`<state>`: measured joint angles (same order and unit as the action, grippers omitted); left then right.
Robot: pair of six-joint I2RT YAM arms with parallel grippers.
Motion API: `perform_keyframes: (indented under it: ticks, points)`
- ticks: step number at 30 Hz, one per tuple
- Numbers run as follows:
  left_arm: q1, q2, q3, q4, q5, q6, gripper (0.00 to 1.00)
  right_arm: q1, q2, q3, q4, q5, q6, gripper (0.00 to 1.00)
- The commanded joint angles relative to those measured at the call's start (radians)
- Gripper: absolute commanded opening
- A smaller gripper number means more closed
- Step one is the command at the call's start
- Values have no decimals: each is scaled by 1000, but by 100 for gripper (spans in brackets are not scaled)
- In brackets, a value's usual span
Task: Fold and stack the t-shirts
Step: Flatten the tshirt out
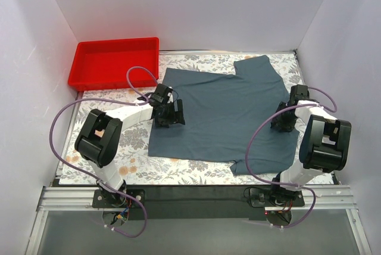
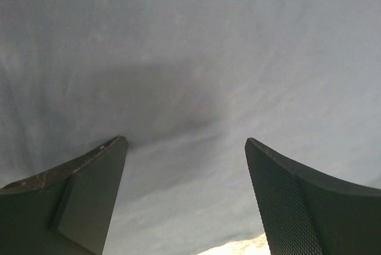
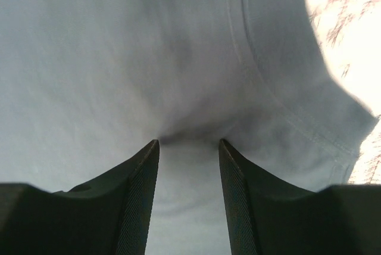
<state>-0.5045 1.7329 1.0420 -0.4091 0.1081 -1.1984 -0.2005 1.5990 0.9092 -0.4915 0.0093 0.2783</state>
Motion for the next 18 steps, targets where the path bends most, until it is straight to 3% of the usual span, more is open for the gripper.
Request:
perform_keyframes:
  ticks: [1,13,18]
  points:
    - [-3,36,16,29,-38,-29,74,1,61,37,45,31,16,44]
    - [61,241,243,27,-96,13,75,-2,297,362,88,86,-63,45]
    - [63,261,358,9,-71,48,77,1,282,419,59,77,-90,45]
